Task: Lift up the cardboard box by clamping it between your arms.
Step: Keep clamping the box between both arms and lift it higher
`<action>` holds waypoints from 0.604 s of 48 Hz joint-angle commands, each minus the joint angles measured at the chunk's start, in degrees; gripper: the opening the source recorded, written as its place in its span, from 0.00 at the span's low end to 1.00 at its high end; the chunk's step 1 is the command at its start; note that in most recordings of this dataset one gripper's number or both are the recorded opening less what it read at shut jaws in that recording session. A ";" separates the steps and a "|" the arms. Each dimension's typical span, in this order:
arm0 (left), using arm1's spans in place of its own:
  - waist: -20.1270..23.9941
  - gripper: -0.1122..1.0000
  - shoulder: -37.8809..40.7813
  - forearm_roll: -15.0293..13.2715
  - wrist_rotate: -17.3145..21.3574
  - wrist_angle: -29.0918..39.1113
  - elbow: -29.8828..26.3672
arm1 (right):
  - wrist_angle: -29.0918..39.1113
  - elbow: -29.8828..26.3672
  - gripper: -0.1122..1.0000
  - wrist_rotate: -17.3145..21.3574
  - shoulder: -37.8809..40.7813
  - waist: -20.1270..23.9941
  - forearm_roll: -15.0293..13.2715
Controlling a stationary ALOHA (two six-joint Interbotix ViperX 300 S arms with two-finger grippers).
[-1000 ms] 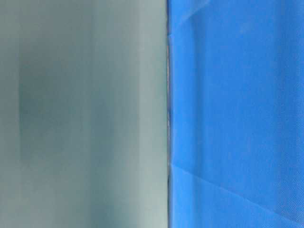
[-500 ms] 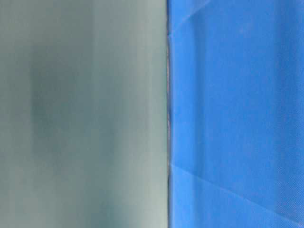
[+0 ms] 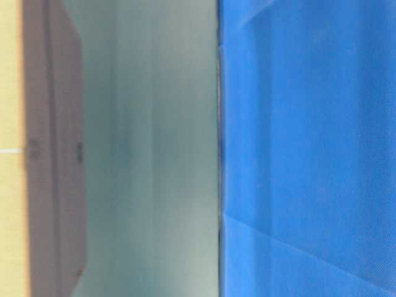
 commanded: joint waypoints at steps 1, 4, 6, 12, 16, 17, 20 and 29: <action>0.53 0.88 2.02 0.09 -1.58 -8.09 -0.62 | -8.26 0.00 0.99 1.93 1.49 -0.18 0.70; 0.35 0.88 2.55 0.09 -1.58 -8.96 0.70 | -9.93 1.58 0.99 1.93 1.76 -0.18 0.70; 0.35 0.88 2.99 0.09 -1.58 -9.58 1.23 | -11.51 2.90 0.99 1.93 1.93 -0.09 0.70; 0.26 0.88 4.22 0.09 -1.58 -11.69 3.16 | -15.29 6.06 0.99 1.93 2.20 -0.18 0.62; 0.18 0.88 5.10 0.09 -1.58 -13.54 5.01 | -17.93 8.26 0.99 1.93 2.37 -0.18 0.70; 0.26 0.88 5.27 0.09 -1.58 -13.89 5.36 | -18.54 8.79 0.99 1.93 2.37 -0.18 0.70; 0.18 0.88 5.80 0.09 -1.67 -15.21 6.42 | -20.48 10.81 0.99 1.93 2.64 -0.18 0.70; 0.26 0.88 7.12 0.09 -2.90 -19.69 9.67 | -25.40 14.85 0.99 2.11 3.43 -0.18 0.70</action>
